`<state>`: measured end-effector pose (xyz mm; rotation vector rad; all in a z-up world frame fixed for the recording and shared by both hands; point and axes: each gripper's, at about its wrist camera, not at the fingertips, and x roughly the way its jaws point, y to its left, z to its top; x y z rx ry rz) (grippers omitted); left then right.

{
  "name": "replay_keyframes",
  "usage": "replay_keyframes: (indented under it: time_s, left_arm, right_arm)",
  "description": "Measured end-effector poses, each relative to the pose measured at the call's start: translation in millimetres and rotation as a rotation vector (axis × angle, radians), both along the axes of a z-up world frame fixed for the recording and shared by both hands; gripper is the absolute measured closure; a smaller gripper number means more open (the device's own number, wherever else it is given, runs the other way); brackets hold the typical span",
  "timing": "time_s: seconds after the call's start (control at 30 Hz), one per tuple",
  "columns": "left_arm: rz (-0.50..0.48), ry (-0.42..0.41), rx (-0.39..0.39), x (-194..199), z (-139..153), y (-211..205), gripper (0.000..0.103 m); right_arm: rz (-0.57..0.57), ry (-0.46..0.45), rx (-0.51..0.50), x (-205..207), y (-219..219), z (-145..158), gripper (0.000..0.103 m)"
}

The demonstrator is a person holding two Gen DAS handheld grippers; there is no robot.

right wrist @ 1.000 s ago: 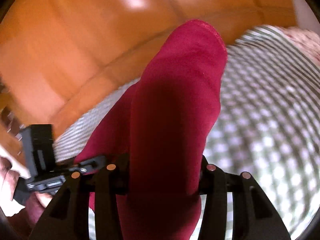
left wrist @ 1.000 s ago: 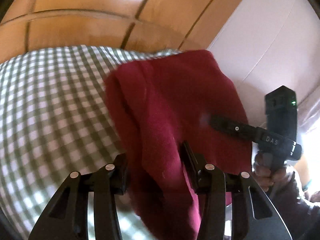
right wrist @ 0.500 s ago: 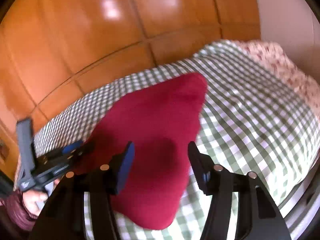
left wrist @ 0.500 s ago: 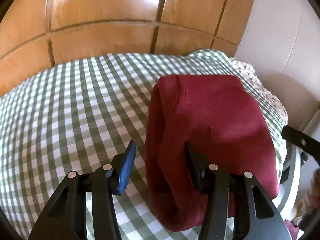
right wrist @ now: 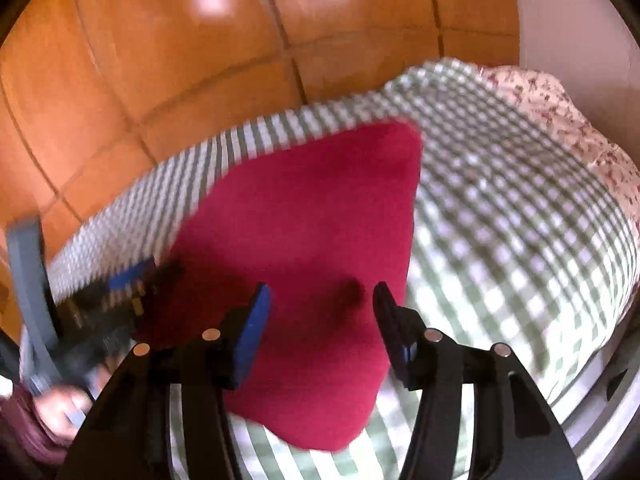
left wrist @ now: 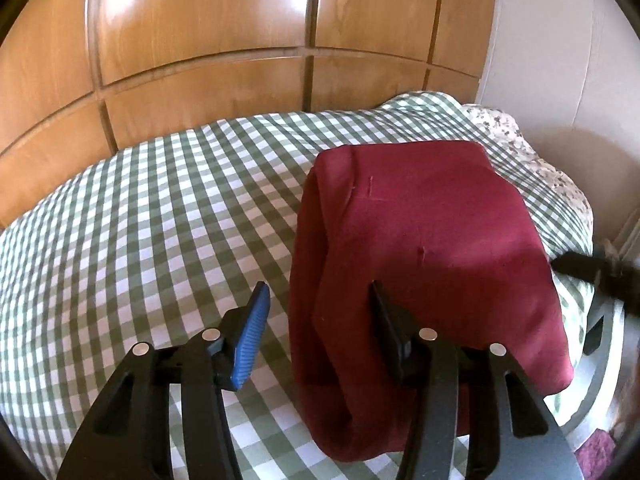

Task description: Fold small clothes

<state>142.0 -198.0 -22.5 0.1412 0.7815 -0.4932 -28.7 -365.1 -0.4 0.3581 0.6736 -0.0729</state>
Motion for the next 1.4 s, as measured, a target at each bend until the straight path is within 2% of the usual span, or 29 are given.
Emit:
replay_keyframes:
  time_s: [0.1,0.13,0.2,0.37,0.5,0.6,0.73,0.8,0.9,1.0,1.2,1.4]
  left_arm:
    - [0.009,0.009,-0.012,0,-1,1,0.051]
    - [0.017,0.01,-0.013,1,-1,2,0.046]
    - [0.025,0.007,-0.017,2,-2,3,0.044]
    - [0.016,0.012,-0.026,4,-4,3,0.044]
    - [0.01,0.023,-0.039,6,-6,3,0.044]
    - [0.008,0.026,-0.042,8,-7,2,0.044]
    - [0.014,0.033,-0.049,8,-6,4,0.044]
    - [0.017,0.027,-0.045,6,-4,5,0.044]
    - [0.049,0.013,-0.044,1,-1,8,0.031]
    - [0.061,0.014,-0.05,-3,3,13,0.03]
    - [0.077,-0.007,-0.044,-17,10,21,0.03]
    - [0.096,-0.012,-0.049,-33,16,29,0.03]
  right_arm:
    - [-0.035,0.005,0.001,24,-6,13,0.049]
    - [-0.04,0.01,-0.003,33,-8,15,0.049]
    - [-0.054,0.04,-0.004,56,-12,15,0.049]
    - [-0.059,0.132,-0.031,105,-22,-3,0.048]
    - [-0.066,0.193,-0.051,126,-26,-25,0.048]
    - [-0.073,0.201,-0.064,132,-26,-33,0.048]
    - [-0.076,0.149,-0.046,119,-27,-25,0.045]
    - [-0.08,0.11,-0.04,107,-23,-14,0.038]
    - [-0.092,0.052,-0.048,86,-16,-2,0.031]
    - [-0.097,0.017,-0.053,57,-7,6,0.029]
    - [-0.104,0.02,-0.083,10,10,2,0.028]
    - [-0.121,0.036,-0.102,-21,30,-10,0.028]
